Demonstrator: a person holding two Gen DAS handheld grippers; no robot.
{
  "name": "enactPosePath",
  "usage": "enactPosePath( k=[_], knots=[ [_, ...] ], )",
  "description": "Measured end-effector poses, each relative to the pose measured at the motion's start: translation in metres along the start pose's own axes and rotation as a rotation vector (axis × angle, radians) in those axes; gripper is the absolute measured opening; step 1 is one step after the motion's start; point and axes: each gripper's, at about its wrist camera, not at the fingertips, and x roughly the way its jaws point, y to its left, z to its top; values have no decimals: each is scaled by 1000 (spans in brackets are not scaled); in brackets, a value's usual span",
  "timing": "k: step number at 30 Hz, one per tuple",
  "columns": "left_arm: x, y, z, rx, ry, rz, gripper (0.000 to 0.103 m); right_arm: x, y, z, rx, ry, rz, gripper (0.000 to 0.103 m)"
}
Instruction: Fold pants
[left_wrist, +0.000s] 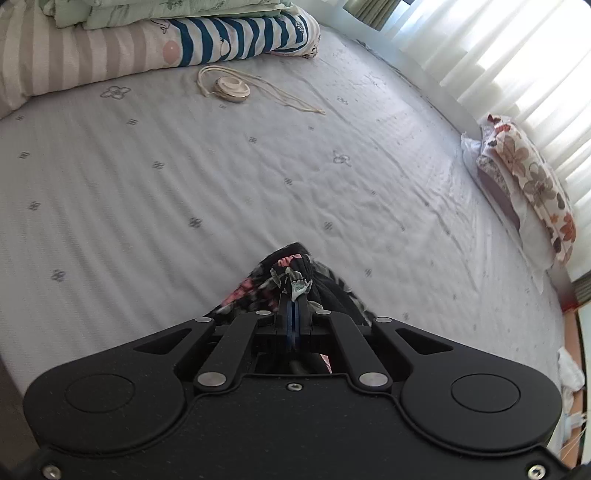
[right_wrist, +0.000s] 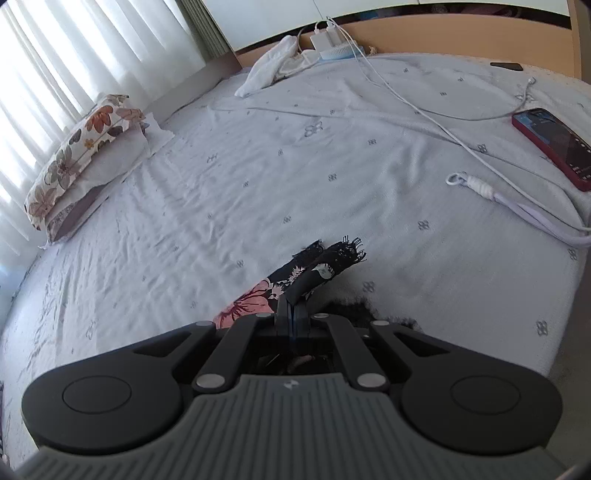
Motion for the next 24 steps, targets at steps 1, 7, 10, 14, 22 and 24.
enactPosePath(
  k=[1,7,10,14,22,24],
  knots=[
    [-3,4,-4,11,1,6,2,-4,-4,-4,-7,8,-4,2],
    [-23,22,-21,50,-1,17,2,-29,-23,-25,-58,34,-21,2],
    [-29,29,-26,54,5,19,2,-38,-29,-32,-86,43,-28,2],
    [-31,40,-34,61,19,41,2,-47,-39,-44,-108,59,-39,2],
    [-26,67,-49,44,49,72,2,-53,-58,-64,-123,91,-48,2],
    [-20,69,-53,51,53,92,3,-50,-60,-68,-140,106,-51,2]
  ],
)
